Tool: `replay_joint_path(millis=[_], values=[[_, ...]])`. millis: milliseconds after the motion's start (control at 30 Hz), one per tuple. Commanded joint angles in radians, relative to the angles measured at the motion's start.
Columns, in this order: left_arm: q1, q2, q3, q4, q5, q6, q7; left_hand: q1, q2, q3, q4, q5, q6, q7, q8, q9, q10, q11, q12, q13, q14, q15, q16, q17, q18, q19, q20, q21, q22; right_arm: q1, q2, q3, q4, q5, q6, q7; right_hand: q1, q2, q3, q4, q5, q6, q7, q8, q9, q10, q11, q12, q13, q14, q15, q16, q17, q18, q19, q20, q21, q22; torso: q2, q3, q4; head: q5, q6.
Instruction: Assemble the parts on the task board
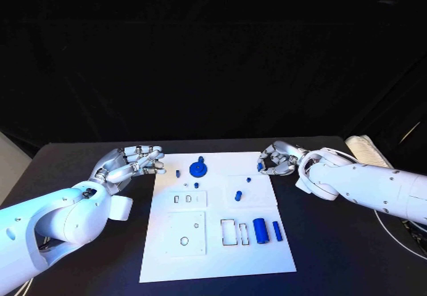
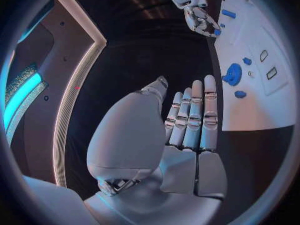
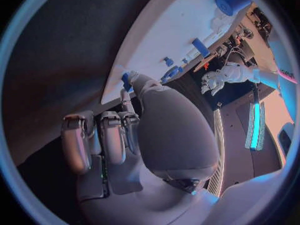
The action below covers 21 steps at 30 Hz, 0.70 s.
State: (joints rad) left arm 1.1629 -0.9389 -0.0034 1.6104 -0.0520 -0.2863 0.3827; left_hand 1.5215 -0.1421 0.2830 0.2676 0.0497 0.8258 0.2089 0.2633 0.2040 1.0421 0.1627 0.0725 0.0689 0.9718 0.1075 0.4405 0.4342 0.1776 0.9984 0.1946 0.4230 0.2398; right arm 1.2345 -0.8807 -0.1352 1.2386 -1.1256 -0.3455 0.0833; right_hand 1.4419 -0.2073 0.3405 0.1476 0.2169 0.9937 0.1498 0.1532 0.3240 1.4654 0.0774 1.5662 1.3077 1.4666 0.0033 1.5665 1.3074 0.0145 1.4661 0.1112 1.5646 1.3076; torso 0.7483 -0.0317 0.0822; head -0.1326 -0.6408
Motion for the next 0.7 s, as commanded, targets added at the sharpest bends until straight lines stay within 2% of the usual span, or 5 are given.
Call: replay_joint_path(millis=[33, 300, 333, 700], values=[[0.0, 0.001, 0.001, 0.001, -0.007, 0.01, 0.008, 0.007, -0.005, 0.005, 0.0, -0.002, 0.005, 0.001, -0.003, -0.001, 0.006, -0.002, -0.002, -0.001, -0.005, 0.0, 0.004, 0.001, -0.004, -0.005, 0.001, 0.003, 0.001, -0.002, 0.002, 0.0, 0.001, -0.018, 0.009, -0.002, -0.006, 0.006, 0.013, 0.0, -0.005, 0.013, -0.002, 0.006, 0.002, 0.105, -0.009, 0.005, 0.263, 0.104, -0.007, 0.004, 0.263, -0.015, 0.105, -0.008, 0.006, 0.263, 0.0, 0.0004, 0.0003, -0.001, 0.001], [0.0, 0.0, 0.001, 0.001, -0.007, 0.008, 0.007, 0.007, -0.005, 0.005, 0.0, -0.002, 0.005, 0.001, -0.004, -0.001, 0.006, -0.002, -0.003, -0.001, -0.005, 0.0, 0.004, 0.001, -0.004, -0.005, 0.001, 0.003, 0.001, -0.003, 0.005, 0.0, 0.0, -0.029, -0.009, -0.017, -0.024, 0.013, 0.041, -0.001, -0.006, 0.047, -0.016, 0.026, 0.006, 0.105, -0.022, 0.005, 0.263, 0.104, -0.019, 0.004, 0.263, -0.015, 0.105, -0.019, 0.006, 0.263, 0.0, -0.0002, 0.0005, 0.0, 0.001], [0.0, -0.001, 0.001, 0.001, -0.008, 0.008, 0.007, 0.007, -0.005, 0.005, 0.0, -0.002, 0.005, 0.001, -0.004, -0.001, 0.006, -0.002, -0.003, -0.001, -0.005, 0.0, 0.004, 0.001, -0.004, -0.005, 0.001, 0.003, 0.001, -0.003, 0.005, 0.0, 0.001, -0.033, -0.017, -0.022, -0.039, 0.016, 0.051, 0.004, 0.015, 0.052, -0.02, 0.03, 0.007, 0.105, -0.027, 0.005, 0.263, 0.104, -0.022, 0.004, 0.263, -0.015, 0.105, -0.022, 0.006, 0.263, 0.0, -0.0003, 0.0002, 0.001, 0.001], [0.0, -0.001, 0.001, 0.001, -0.008, 0.006, 0.006, 0.007, -0.005, 0.005, 0.0, -0.002, 0.005, 0.001, -0.004, -0.001, 0.006, -0.002, -0.003, -0.001, -0.005, 0.0, 0.004, 0.001, -0.004, -0.005, 0.001, 0.003, 0.001, -0.004, 0.007, 0.0, 0.02, -0.048, -0.09, -0.054, -0.05, 0.017, 0.07, -0.001, 0.04, 0.063, -0.028, 0.04, 0.01, 0.105, -0.033, 0.005, 0.263, 0.104, -0.028, 0.004, 0.263, -0.015, 0.105, -0.028, 0.006, 0.263, -0.002, -0.0006, 0.0011, 0.003, 0.003]])
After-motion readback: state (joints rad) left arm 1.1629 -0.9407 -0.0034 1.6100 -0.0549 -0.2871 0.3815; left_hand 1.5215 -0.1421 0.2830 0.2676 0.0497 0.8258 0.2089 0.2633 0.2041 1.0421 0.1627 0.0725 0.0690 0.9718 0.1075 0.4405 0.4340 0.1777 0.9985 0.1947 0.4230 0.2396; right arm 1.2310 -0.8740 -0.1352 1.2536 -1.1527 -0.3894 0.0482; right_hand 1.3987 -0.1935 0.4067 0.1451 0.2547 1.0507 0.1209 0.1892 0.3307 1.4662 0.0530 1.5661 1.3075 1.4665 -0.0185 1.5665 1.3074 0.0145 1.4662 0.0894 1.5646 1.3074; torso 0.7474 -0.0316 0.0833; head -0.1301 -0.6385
